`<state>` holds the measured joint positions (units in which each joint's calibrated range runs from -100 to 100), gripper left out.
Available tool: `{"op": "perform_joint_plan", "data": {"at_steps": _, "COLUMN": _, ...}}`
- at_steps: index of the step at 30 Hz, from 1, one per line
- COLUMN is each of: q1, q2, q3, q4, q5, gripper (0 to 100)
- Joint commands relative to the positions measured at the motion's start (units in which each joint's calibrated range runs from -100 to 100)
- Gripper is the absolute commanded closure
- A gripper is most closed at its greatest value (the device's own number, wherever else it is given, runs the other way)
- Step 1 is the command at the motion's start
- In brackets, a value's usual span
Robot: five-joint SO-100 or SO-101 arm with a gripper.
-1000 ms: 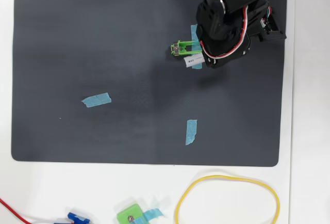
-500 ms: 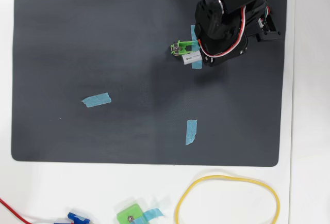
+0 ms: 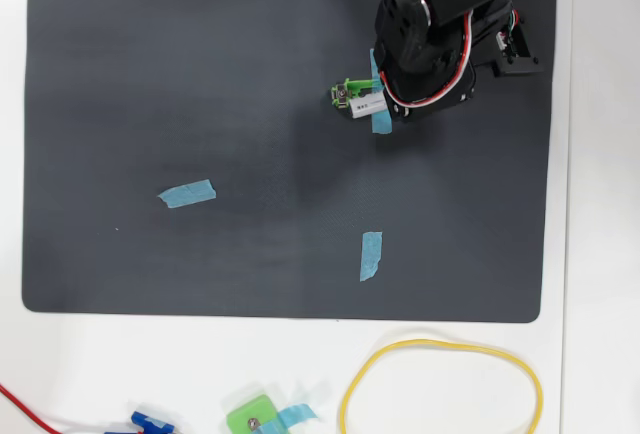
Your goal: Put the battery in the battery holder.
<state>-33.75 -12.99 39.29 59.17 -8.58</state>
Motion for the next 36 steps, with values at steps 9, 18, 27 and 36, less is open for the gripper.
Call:
{"op": "perform_joint_plan", "data": {"at_steps": 9, "q1": 0.0, "q2": -1.0, "q3": -0.4, "q4": -0.4, "q5": 0.0, "gripper": 100}}
{"op": "perform_joint_plan", "data": {"at_steps": 18, "q1": 0.0, "q2": 3.5, "q3": -2.5, "q4": -0.5, "q5": -0.3, "gripper": 100}}
{"op": "perform_joint_plan", "data": {"at_steps": 27, "q1": -0.2, "q2": 3.6, "q3": -2.6, "q4": -0.5, "q5": -0.3, "gripper": 100}}
{"op": "perform_joint_plan", "data": {"at_steps": 36, "q1": -2.8, "q2": 2.0, "q3": -2.0, "q4": -0.5, "q5": -0.3, "gripper": 100}}
